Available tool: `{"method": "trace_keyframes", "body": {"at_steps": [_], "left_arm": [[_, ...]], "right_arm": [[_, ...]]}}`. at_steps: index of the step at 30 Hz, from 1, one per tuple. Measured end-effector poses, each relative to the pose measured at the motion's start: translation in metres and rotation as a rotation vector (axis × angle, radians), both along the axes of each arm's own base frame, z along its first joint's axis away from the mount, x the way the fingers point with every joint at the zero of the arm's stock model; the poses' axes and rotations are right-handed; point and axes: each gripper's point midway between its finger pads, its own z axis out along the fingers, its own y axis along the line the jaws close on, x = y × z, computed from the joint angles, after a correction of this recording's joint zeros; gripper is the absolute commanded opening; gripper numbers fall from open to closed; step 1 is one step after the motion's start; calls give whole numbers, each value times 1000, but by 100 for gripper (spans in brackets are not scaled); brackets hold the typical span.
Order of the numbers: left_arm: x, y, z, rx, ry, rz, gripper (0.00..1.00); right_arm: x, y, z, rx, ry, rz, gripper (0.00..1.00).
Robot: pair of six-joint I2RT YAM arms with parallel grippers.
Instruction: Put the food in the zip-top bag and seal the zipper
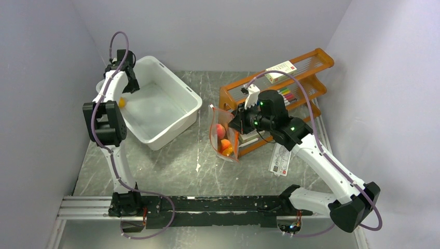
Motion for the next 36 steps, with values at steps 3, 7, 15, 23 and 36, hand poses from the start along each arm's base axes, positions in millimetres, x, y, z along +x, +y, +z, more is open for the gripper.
{"method": "trace_keyframes", "body": {"at_steps": [3,7,15,23,36], "left_arm": [[-2,5,-10,23,34,9,80],[-4,9,-32,45,91,11,80],[0,18,-54,80,144,18,87],[5,33,-65,116,147,27,87],[34,36,-70,120,90,-30,66]], "right_arm": [[0,0,0,-1,0,-2,0],[0,-1,-1,-7,3,-10,0],[1,-1,-3,-16,8,-16,0],[2,-1,-4,-17,12,-24,0],[4,2,-8,-12,39,-42,0]]}}
